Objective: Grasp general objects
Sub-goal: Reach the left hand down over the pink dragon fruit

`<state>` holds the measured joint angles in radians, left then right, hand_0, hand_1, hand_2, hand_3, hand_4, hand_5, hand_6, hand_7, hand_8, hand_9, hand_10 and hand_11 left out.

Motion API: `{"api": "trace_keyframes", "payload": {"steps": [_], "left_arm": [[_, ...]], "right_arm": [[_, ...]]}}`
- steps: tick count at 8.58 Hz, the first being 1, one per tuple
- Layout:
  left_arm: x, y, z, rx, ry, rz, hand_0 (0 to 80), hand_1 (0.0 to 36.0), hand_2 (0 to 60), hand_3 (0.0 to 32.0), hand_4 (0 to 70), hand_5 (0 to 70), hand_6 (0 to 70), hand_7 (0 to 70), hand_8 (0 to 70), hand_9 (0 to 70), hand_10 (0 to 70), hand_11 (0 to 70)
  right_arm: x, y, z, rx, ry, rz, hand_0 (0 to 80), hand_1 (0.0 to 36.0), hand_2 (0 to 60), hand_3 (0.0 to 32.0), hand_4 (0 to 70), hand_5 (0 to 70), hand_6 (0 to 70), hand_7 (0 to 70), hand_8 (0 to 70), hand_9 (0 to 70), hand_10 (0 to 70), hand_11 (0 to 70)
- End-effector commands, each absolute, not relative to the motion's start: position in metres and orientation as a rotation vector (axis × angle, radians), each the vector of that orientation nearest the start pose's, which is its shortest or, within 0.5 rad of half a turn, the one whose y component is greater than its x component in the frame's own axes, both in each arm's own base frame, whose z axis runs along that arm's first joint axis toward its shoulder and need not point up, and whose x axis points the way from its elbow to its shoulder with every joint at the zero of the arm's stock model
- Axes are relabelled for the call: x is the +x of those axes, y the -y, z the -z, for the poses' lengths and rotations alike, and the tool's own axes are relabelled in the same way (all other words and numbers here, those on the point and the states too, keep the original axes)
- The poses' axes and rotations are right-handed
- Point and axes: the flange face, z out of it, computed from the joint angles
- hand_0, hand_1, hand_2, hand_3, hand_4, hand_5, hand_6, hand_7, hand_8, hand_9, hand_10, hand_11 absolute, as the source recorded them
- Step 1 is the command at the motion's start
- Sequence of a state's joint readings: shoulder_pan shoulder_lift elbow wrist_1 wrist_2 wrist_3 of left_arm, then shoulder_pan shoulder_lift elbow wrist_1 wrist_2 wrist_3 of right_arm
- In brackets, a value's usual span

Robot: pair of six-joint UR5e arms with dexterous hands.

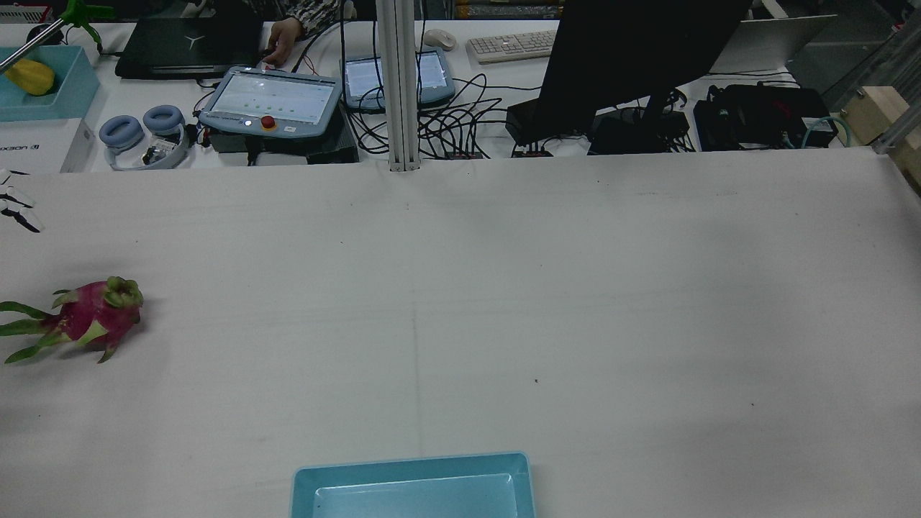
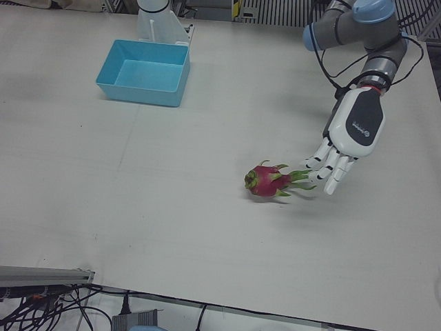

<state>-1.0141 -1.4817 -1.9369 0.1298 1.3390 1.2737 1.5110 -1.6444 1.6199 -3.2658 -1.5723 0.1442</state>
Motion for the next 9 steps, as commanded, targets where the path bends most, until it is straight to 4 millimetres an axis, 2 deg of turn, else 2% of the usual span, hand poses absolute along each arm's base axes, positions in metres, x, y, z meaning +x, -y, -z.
{"api": "trace_keyframes", "payload": {"steps": [1,3,6,8,9], "left_arm": [[0.147,0.474,-0.564,0.807,-1.588,1.134,80.0,36.0,60.0,0.0,0.0,70.0,0.0,40.2,0.0,6.6,0.0,0.0],[0.154,0.475,-0.572,0.842,-1.564,1.162,80.0,36.0,60.0,0.0,0.0,70.0,0.0,33.8,0.0,5.3,0.0,0.0],[0.181,0.469,-0.582,0.820,-1.562,1.153,80.0,36.0,60.0,0.0,0.0,70.0,0.0,35.0,0.0,5.6,0.0,0.0],[0.201,0.489,-0.578,0.816,-1.555,1.151,80.0,36.0,60.0,0.0,0.0,70.0,0.0,33.7,0.0,5.3,0.0,0.0],[0.205,0.492,-0.574,0.815,-1.565,1.148,80.0,36.0,60.0,0.0,0.0,70.0,0.0,33.8,0.0,5.3,0.0,0.0]], "right_arm": [[0.106,0.452,-0.709,0.206,-1.999,2.332,0.0,0.0,0.0,0.0,0.0,0.0,0.0,0.0,0.0,0.0,0.0,0.0],[0.106,0.452,-0.709,0.206,-1.999,2.332,0.0,0.0,0.0,0.0,0.0,0.0,0.0,0.0,0.0,0.0,0.0,0.0],[0.106,0.452,-0.709,0.206,-1.999,2.332,0.0,0.0,0.0,0.0,0.0,0.0,0.0,0.0,0.0,0.0,0.0,0.0],[0.106,0.452,-0.709,0.206,-1.999,2.332,0.0,0.0,0.0,0.0,0.0,0.0,0.0,0.0,0.0,0.0,0.0,0.0],[0.106,0.452,-0.709,0.206,-1.999,2.332,0.0,0.0,0.0,0.0,0.0,0.0,0.0,0.0,0.0,0.0,0.0,0.0]]}}
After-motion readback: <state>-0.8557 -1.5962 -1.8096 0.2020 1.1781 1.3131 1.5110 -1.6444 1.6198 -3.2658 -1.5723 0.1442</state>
